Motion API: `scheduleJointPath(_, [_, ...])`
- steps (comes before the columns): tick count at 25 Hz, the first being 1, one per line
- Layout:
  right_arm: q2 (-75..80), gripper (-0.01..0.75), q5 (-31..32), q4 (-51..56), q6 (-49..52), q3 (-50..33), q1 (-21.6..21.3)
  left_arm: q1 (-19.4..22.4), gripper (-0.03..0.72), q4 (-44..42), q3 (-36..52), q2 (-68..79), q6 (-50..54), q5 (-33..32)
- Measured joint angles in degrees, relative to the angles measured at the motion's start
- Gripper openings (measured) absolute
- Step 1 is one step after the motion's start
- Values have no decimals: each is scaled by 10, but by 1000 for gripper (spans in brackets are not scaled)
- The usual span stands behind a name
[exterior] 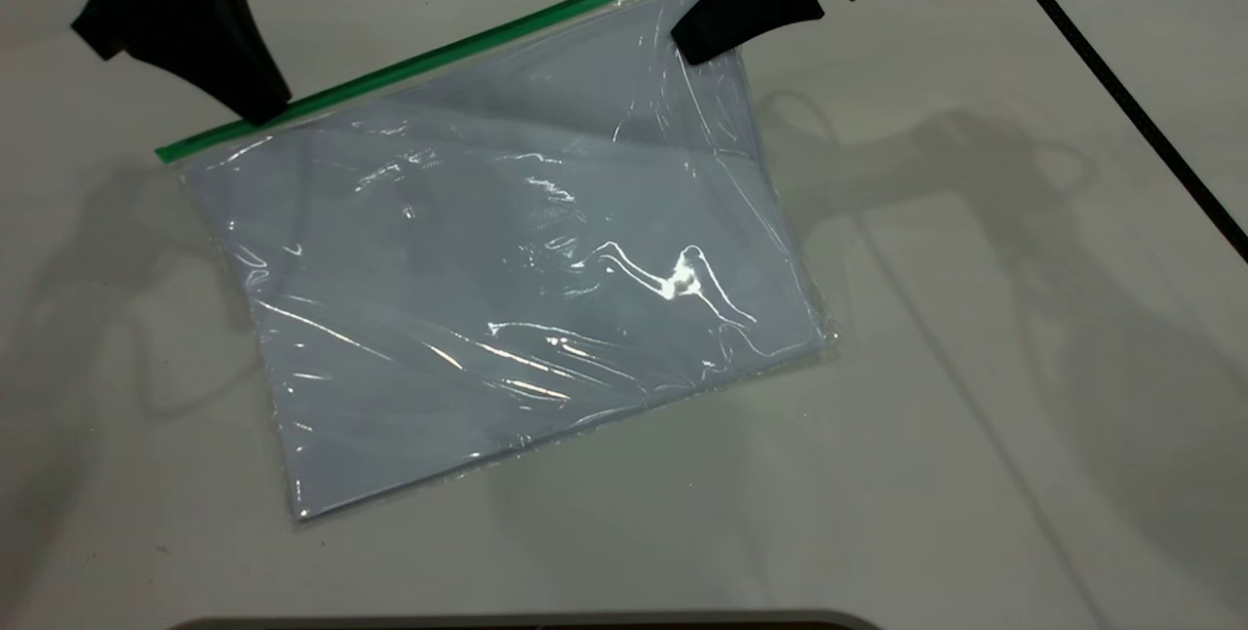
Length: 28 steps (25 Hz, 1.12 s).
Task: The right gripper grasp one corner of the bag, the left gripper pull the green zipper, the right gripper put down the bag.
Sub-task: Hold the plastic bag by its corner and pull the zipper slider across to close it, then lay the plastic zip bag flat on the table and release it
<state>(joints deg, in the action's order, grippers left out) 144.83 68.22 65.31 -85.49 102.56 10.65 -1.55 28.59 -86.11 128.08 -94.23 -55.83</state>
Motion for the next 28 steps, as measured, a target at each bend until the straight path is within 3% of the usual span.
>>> scheduleJointPath(14, [0,33,-1,-2,2,0,0,0,49,-110,0,0,23,-8])
scheduleJointPath(20, [0,51,-2,-3,3,0,-1,0,63,-106,0,0,25,-4])
scheduleJointPath(23, [0,94,-5,-4,5,0,-4,1,96,-89,0,0,25,7])
scheduleJointPath(28, [0,307,-28,-3,21,0,-6,2,279,-12,0,0,25,33])
